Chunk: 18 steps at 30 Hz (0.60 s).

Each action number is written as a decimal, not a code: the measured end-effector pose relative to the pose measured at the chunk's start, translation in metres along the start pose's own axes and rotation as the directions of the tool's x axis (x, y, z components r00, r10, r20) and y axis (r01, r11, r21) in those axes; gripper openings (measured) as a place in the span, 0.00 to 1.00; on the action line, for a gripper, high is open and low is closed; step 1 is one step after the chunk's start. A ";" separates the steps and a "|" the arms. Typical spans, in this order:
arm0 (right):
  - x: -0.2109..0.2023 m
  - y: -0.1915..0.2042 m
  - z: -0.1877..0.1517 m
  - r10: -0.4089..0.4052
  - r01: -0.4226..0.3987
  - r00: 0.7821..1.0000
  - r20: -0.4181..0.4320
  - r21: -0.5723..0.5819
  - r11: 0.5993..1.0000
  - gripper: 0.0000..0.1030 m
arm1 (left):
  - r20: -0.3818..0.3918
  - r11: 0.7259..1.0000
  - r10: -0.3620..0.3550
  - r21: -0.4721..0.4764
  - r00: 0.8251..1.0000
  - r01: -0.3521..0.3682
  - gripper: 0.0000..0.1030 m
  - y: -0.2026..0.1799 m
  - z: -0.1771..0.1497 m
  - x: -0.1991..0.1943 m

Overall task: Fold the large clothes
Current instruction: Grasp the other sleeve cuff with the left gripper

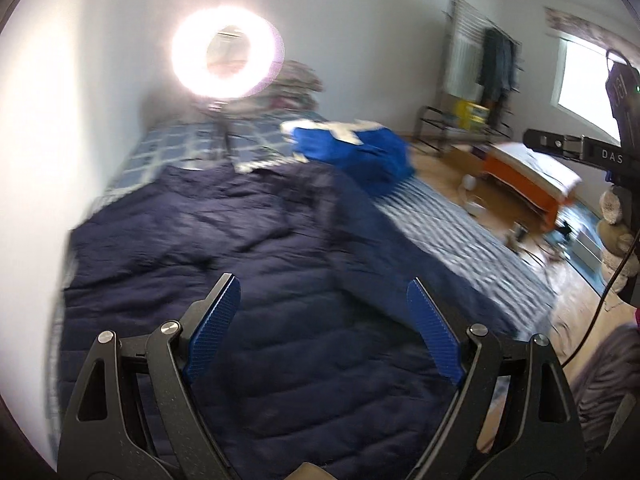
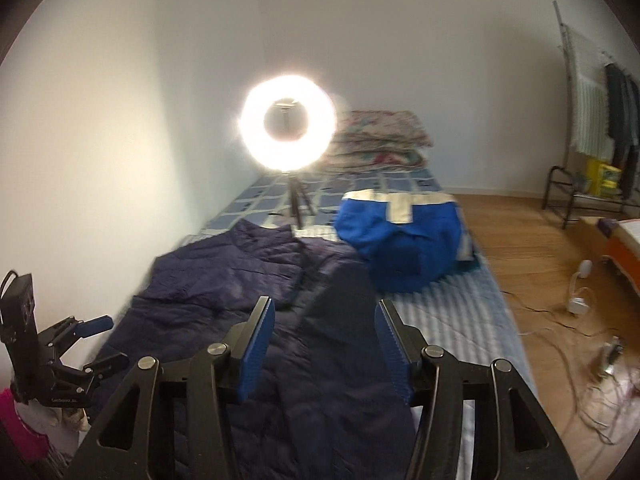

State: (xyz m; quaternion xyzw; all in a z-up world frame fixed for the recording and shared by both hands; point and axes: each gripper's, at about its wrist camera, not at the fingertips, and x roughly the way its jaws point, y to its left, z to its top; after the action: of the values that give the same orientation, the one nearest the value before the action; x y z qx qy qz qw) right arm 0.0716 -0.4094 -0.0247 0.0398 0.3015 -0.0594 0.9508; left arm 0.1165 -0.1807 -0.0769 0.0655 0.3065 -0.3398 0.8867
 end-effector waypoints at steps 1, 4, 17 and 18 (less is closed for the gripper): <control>-0.006 -0.006 -0.006 -0.014 0.014 1.000 -0.002 0.001 1.000 0.53 | -0.011 1.000 -0.022 0.016 1.000 0.022 0.82 -0.012 -0.003 0.004; -0.022 -0.024 -0.023 -0.063 0.063 0.998 -0.009 0.017 0.998 0.53 | -0.076 0.992 -0.103 0.063 0.992 0.107 0.66 -0.055 -0.012 0.026; -0.047 -0.088 -0.058 -0.136 0.135 0.991 0.004 0.140 0.981 0.52 | -0.389 0.877 -0.324 0.220 0.862 0.428 0.60 -0.209 -0.076 0.119; -0.048 -0.091 -0.059 -0.133 0.131 0.991 0.003 0.151 0.980 0.52 | -0.404 0.869 -0.321 0.234 0.857 0.436 0.60 -0.215 -0.080 0.122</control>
State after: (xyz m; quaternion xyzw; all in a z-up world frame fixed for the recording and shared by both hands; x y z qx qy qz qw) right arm -0.0133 -0.4887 -0.0492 0.0909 0.2918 -0.1454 0.9410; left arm 0.0091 -0.3874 -0.1937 0.2043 0.4083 -0.5370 0.7094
